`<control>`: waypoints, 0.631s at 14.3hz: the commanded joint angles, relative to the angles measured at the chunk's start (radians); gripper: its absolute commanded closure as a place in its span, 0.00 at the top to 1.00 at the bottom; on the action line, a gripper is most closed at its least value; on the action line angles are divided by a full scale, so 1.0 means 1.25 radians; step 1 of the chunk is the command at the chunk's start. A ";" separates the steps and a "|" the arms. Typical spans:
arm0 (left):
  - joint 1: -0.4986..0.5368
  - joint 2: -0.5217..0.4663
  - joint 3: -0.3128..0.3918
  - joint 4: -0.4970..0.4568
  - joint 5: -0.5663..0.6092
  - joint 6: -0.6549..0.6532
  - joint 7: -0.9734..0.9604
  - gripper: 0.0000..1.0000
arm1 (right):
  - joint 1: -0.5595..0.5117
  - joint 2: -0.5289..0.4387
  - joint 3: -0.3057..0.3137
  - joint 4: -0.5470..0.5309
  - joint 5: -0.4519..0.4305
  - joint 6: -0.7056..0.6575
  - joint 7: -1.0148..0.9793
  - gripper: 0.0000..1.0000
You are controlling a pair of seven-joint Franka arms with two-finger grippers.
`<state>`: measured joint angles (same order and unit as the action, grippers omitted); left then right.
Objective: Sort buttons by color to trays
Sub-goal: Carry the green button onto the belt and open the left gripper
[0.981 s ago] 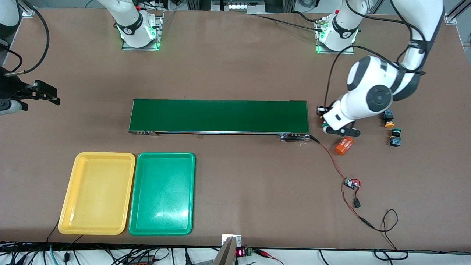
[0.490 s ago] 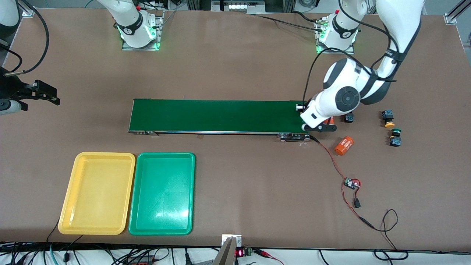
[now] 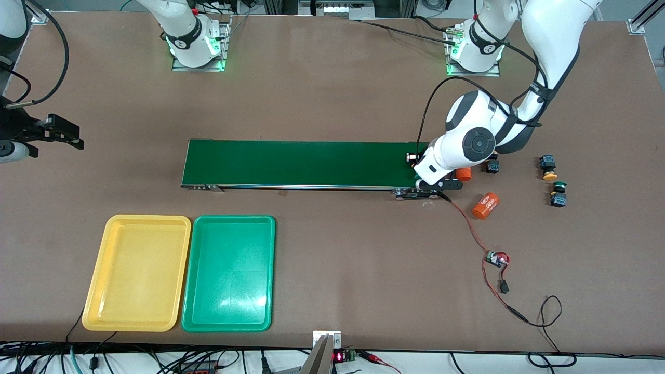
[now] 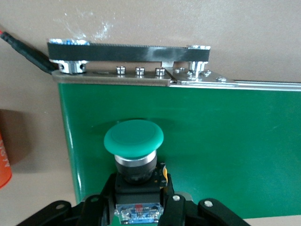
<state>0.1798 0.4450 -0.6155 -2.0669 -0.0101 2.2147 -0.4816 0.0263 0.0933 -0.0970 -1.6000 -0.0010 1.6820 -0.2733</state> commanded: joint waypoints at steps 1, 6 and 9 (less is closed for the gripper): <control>-0.030 -0.003 -0.003 0.010 -0.008 -0.005 -0.045 0.14 | -0.006 0.023 0.002 0.011 0.001 0.004 -0.003 1.00; -0.021 -0.009 -0.001 0.031 -0.003 -0.008 -0.047 1.00 | -0.006 0.042 0.002 0.011 0.002 0.002 -0.007 1.00; 0.000 -0.025 0.004 0.131 -0.003 -0.139 -0.044 1.00 | -0.003 0.048 0.002 0.011 0.000 -0.002 -0.010 1.00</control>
<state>0.1609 0.4364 -0.6141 -1.9930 -0.0101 2.1646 -0.5315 0.0249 0.1467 -0.0972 -1.6000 -0.0012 1.6859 -0.2754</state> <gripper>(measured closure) 0.198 0.000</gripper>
